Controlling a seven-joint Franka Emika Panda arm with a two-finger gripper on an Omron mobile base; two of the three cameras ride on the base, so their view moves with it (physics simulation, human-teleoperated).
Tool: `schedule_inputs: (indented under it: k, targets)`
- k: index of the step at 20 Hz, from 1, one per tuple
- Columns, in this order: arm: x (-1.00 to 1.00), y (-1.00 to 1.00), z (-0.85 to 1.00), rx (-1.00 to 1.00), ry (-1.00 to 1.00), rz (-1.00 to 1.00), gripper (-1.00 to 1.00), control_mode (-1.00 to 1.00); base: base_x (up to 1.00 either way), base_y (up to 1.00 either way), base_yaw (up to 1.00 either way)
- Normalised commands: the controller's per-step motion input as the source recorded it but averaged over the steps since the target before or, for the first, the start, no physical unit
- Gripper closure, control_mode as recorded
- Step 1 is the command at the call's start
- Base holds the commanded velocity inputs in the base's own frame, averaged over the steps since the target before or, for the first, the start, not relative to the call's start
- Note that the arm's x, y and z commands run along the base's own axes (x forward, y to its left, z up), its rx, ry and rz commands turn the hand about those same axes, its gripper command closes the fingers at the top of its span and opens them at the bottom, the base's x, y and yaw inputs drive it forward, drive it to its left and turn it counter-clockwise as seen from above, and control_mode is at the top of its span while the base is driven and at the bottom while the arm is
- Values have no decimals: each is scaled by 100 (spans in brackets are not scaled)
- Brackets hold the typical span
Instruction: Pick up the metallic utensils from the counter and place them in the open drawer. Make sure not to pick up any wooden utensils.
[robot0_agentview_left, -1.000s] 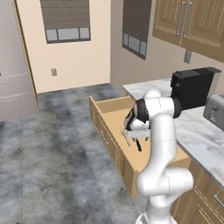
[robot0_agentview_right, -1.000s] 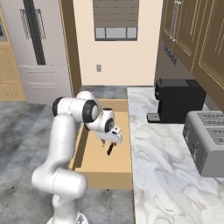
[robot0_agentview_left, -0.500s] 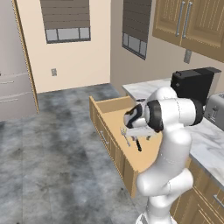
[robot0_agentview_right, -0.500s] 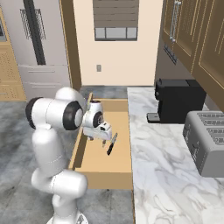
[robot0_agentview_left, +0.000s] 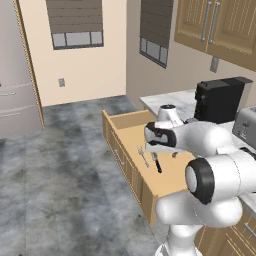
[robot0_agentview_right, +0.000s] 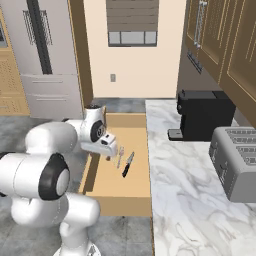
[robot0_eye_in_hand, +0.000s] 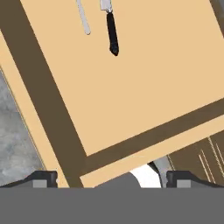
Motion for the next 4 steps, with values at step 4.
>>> schedule_inputs:
  k: [4]
  targets:
    - [7, 0, 90, -1, 3, 0, -100, -100, 0, 0, 0]
